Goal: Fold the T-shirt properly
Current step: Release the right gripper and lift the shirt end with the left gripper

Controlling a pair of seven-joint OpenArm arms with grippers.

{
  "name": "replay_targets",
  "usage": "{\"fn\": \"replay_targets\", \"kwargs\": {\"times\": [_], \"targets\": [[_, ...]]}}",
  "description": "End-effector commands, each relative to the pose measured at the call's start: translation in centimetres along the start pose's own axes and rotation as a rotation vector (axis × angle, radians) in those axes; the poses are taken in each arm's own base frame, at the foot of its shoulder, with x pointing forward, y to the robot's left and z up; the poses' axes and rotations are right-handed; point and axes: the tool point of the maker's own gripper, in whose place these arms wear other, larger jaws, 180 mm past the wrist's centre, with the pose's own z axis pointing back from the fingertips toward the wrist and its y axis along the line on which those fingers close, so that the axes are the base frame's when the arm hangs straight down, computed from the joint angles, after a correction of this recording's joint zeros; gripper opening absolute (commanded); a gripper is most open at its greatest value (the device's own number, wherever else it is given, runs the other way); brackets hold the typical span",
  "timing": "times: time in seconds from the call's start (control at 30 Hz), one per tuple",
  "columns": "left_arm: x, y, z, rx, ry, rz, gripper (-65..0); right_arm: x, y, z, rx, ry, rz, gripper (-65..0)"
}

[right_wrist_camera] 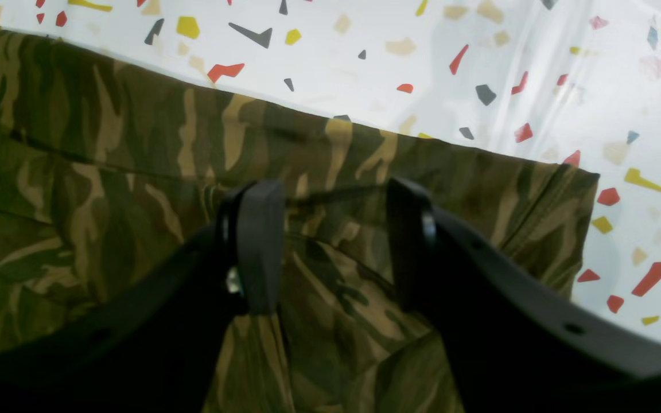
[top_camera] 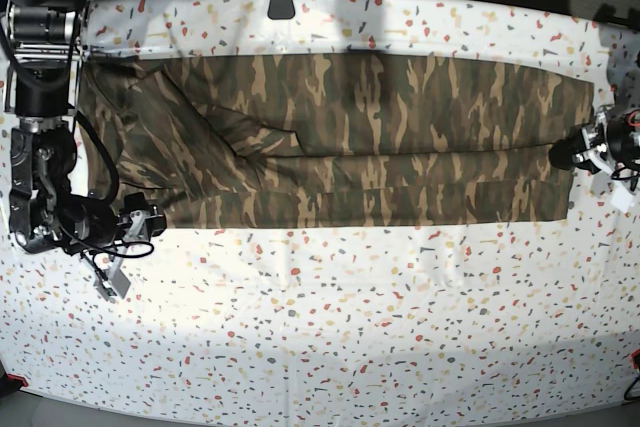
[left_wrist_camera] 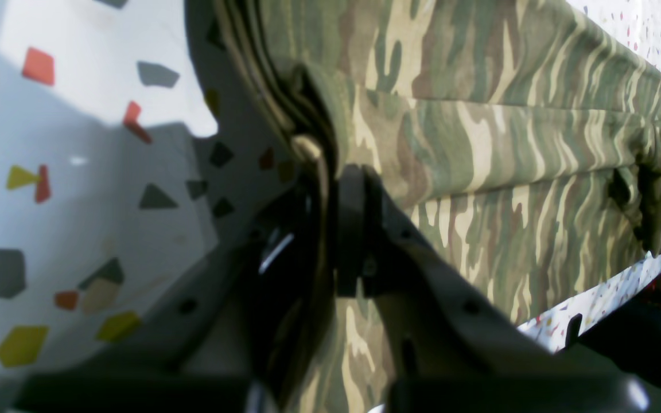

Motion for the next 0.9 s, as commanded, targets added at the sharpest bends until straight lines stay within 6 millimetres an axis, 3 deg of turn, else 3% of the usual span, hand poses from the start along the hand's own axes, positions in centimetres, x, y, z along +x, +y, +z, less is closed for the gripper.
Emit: {"fn": "replay_targets", "kwargs": {"times": [0.0,0.13,0.27,0.4,0.5,0.63,0.87], "targets": [[1.8,-0.3,1.0,-0.007,-0.041,-0.027,-65.0,2.8,-0.4,1.3,0.002,-0.1,0.026,-35.5],[2.0,-0.7,0.7,0.0,-0.04,-0.06,-65.0,6.2,0.1,2.6,0.071,-0.302,-0.043,-35.6],[2.6,-2.2,-0.4,-0.002,-0.072,-0.106,-65.0,8.1,-0.8,4.5,0.061,-0.421,-0.111,-35.6],[3.4,-4.2,-1.5,-0.016,-0.113,-0.149,-65.0,9.6,-2.4,7.8,0.042,-0.564,-0.2,-35.5],[3.8,-5.7,-1.7,-0.02,-0.118,-0.207,-65.0,9.6,-3.2,10.7,0.032,-0.624,-0.233,-35.6],[4.9,-6.9,-0.8,0.01,-0.124,-0.274,-65.0,8.8,-2.5,14.0,0.025,-0.671,-0.207,-35.6],[5.6,-11.1,-1.0,0.022,-0.145,-0.37,-65.0,6.4,-0.2,16.2,-0.04,-0.671,-0.109,-35.6]]}}
